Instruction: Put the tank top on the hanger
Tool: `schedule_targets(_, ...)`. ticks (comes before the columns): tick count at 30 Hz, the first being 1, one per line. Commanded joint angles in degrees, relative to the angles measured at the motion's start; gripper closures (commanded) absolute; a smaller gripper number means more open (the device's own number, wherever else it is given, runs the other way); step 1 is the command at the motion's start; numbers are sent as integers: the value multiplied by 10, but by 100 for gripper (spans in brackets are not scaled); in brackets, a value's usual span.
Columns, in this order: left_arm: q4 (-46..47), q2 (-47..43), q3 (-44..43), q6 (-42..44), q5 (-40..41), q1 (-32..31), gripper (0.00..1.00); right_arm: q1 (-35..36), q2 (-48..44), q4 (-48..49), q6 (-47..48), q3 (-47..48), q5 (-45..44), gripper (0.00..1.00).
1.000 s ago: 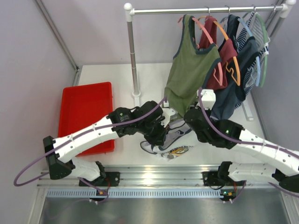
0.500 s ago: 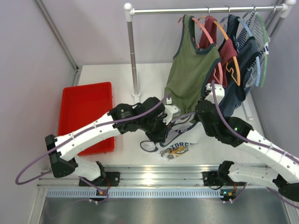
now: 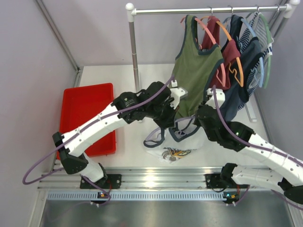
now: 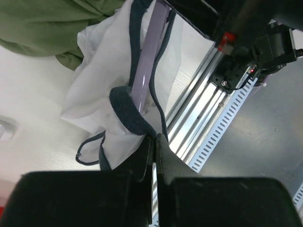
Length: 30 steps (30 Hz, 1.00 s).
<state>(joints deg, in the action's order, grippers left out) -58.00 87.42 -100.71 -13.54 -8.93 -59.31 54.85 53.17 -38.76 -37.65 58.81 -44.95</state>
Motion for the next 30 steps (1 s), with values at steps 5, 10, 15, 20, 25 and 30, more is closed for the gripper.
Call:
schedule_targets(5,9,35,-46,21,-9,24,100,34,-14,53,-4,-5,-17,100)
schedule_targets(10,16,35,-36,24,-34,26,83,36,-10,56,0,-7,-21,100)
schedule_targets(15,44,-8,9,40,5,27,47,36,-10,62,12,-6,-13,100)
schedule_targets(20,107,-86,53,60,51,35,26,38,-17,65,18,-14,-1,100)
schedule_targets(25,147,-137,117,106,81,58,19,37,-30,88,40,-26,32,100)
schedule_targets(30,191,-162,173,152,31,72,15,37,-46,108,64,-42,66,100)
